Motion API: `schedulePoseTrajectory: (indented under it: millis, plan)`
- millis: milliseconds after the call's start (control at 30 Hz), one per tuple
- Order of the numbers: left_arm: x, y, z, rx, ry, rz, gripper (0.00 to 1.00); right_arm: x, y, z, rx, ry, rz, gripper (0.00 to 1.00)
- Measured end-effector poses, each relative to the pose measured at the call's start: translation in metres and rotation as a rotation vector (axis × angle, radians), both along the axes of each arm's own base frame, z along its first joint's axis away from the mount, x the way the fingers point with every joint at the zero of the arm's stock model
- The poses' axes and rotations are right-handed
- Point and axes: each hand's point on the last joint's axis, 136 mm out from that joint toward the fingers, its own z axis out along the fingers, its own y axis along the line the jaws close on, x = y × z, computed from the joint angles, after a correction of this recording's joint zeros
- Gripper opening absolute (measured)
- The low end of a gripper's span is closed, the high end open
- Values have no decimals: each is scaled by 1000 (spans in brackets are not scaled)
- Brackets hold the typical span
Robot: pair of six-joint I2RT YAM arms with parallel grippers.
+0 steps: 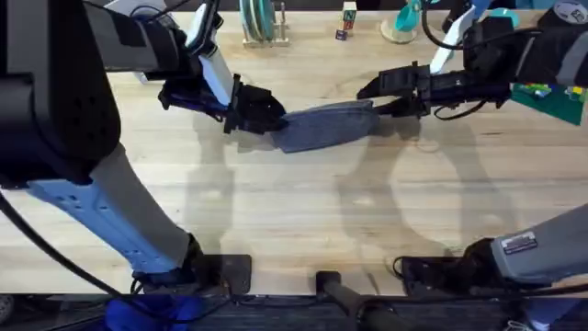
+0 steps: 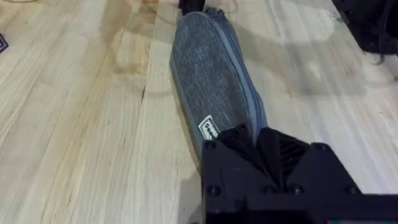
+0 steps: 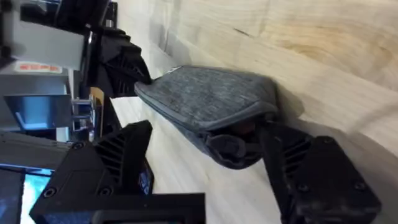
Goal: Unzip the bag, pick up the pens from the table one at a time and place them inside, then zip the bag closed.
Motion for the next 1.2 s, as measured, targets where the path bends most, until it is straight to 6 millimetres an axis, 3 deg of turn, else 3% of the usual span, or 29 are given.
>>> schedulePoseTrajectory:
  millis: [767,1200]
  plan:
    - [0,0,0,3,1,-1,42,-13,4,7,49,92,10,996]
    - [0,0,0,3,0,-1,42,-10,5,37,71,57,20,996]
